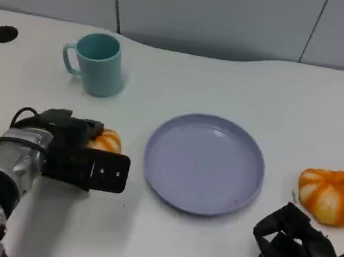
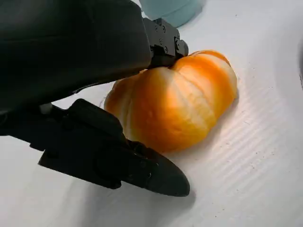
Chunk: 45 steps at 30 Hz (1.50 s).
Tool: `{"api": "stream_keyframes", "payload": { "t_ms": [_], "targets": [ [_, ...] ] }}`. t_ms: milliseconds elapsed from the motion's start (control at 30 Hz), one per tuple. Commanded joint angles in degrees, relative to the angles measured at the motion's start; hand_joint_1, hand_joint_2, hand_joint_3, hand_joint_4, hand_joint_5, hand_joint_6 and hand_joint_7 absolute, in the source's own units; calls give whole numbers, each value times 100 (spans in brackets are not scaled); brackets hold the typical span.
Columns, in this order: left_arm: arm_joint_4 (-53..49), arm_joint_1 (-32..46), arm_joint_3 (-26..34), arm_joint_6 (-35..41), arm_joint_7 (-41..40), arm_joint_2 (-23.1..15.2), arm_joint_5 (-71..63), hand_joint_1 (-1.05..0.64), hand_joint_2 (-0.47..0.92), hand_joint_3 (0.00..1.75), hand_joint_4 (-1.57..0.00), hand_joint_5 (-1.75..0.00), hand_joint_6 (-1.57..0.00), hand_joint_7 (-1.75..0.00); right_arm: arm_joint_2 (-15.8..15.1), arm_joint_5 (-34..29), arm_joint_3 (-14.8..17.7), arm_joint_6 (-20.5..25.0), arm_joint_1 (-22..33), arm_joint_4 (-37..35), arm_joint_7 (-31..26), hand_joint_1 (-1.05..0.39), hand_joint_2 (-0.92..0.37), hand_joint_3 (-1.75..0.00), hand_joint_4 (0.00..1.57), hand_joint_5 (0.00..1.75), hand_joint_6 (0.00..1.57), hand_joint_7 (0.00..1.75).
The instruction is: Grasp the bread from the table and place it into the plate.
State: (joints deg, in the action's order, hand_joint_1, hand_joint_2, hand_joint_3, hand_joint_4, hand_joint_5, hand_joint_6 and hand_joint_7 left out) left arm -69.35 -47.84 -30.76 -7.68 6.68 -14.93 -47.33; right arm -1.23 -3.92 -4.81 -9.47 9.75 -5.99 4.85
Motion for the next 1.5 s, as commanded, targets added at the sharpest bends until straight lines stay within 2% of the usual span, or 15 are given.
{"api": "stream_keyframes", "payload": {
  "t_ms": [33, 133, 167, 200, 267, 300, 333, 400, 600, 733, 967, 1100, 1267, 1433, 1500],
  "targets": [
    [-306, 33, -153, -80, -418, 148, 48, -86, 78, 0, -14, -7, -20, -5, -88, 7, 24, 117, 81, 186, 11, -26, -92, -34, 62, 175, 40, 175],
    [-416, 66, -31, -143, -532, 233, 266, -76, 74, 0, -25, -11, -31, -6, -104, -6, 5, 109, 129, 249, 18, -26, -92, -34, 63, 175, 39, 175],
    [-439, 80, 61, -188, -527, 255, 401, -54, 76, 0, -34, -32, -43, -23, -108, -7, -1, 120, 150, 280, 20, -26, -92, -34, 62, 175, 38, 175],
    [-458, 88, 116, -220, -524, 270, 500, -40, 78, 0, -25, -72, -37, -61, -112, -8, -5, 130, 166, 305, 21, -26, -92, -34, 62, 175, 38, 175],
    [-500, 88, 234, -216, -459, 294, 695, -33, 79, 0, -18, -98, -29, -88, -113, -15, -12, 174, 193, 339, 8, -26, -92, -34, 62, 175, 37, 175],
    [-515, 98, 293, -267, -448, 289, 791, -20, 82, 1, -28, -143, -25, -136, -113, -28, -17, 204, 216, 369, -7, -27, -92, -34, 62, 175, 37, 175],
    [-522, 113, 324, -333, -477, 274, 856, -15, 83, 1, -36, -158, -26, -155, -110, -33, -20, 218, 238, 395, -18, -28, -92, -34, 62, 175, 37, 175],
    [-515, 168, 274, -467, -792, 228, 850, -13, 86, 2, -55, -171, -38, -170, -109, -60, -24, 222, 274, 444, -48, -27, -92, -34, 61, 175, 37, 175],
    [-545, 278, 304, -618, -1335, 207, 951, -16, 89, 3, -71, -175, -56, -175, -134, -17, -27, 282, 336, 551, 6, -27, -92, -34, 60, 175, 36, 175],
    [-464, 531, 869, -1174, -1752, 218, 1546, -11, 91, 4, -78, -175, -59, -175, -122, 23, -18, 238, 353, 552, 4, -25, -92, -34, 61, 175, 36, 175],
    [-270, 799, 1480, -2077, -1750, 118, 2210, -10, 90, 4, -82, -175, -61, -175, -160, 53, 48, 86, 210, 304, 10, -24, -92, -34, 60, 175, 37, 175],
    [-47, 933, 1922, -2487, -1435, 44, 2718, -4, 91, 4, -80, -175, -60, -175, -160, 21, 38, 103, 175, 262, -30, -25, -92, -34, 57, 175, 36, 175],
    [407, 1080, 2740, -2417, -315, 97, 3865, -7, 90, 4, -82, -175, -60, -175, -123, -1, -21, 39, 126, 189, -42, -27, -92, -34, 60, 175, 38, 175],
    [1262, 1213, 3052, -1967, 793, 222, 4628, -5, 91, 5, -83, -175, -58, -175, -99, -24, -37, -1, 76, 98, -90, -27, -92, -33, 62, 175, 39, 175],
    [1655, 1207, 2917, -2157, 1014, 321, 4604, -4, 91, 4, -85, -175, -59, -175, -107, -23, -30, -23, 29, 25, -93, -27, -92, -33, 62, 175, 39, 175]
  ]
}}
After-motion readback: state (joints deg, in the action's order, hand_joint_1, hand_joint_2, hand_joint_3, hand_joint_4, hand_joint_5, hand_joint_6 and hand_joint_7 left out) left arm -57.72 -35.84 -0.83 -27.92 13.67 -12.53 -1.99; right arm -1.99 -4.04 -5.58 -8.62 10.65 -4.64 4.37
